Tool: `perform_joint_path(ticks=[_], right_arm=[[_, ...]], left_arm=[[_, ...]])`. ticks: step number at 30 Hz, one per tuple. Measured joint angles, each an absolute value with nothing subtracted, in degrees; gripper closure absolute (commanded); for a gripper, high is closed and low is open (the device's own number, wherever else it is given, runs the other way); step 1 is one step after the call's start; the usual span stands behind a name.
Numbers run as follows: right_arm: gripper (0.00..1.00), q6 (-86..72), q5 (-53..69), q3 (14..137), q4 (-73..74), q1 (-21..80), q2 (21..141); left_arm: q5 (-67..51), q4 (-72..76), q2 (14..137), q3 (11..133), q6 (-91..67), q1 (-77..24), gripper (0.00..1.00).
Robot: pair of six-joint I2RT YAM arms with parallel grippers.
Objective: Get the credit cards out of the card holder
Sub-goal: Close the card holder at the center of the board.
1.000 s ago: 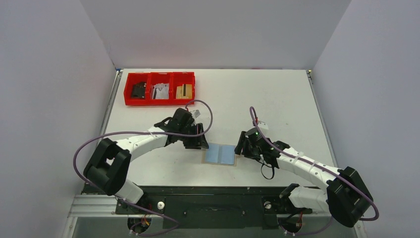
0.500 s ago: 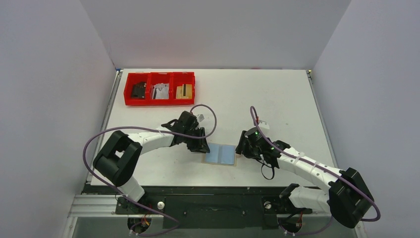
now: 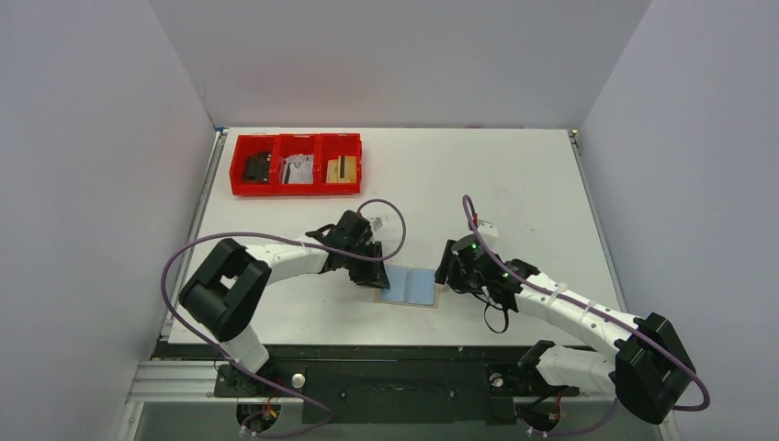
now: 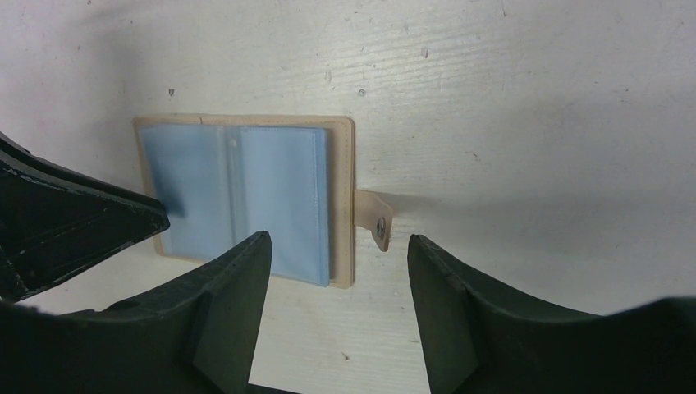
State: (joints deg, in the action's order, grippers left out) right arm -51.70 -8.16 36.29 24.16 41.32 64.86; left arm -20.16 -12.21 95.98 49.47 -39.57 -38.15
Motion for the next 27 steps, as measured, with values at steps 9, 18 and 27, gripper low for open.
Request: perform_joint_path(ticks=[9, 18, 27], right_arm=[[0.43, -51.9, -8.2, 36.3, 24.1, 42.1, 65.4], [0.43, -51.9, -8.2, 36.3, 23.0, 42.5, 67.8], [0.43, -52.2, -7.6, 36.2, 20.2, 42.6, 72.2]], left_arm=[[-20.2, -12.1, 96.9, 49.8, -39.4, -38.9, 0.80], [-20.5, -11.5, 98.7, 51.5, -39.7, -40.6, 0.81], [-21.8, -10.1, 101.1, 53.5, -40.9, -41.6, 0.81]])
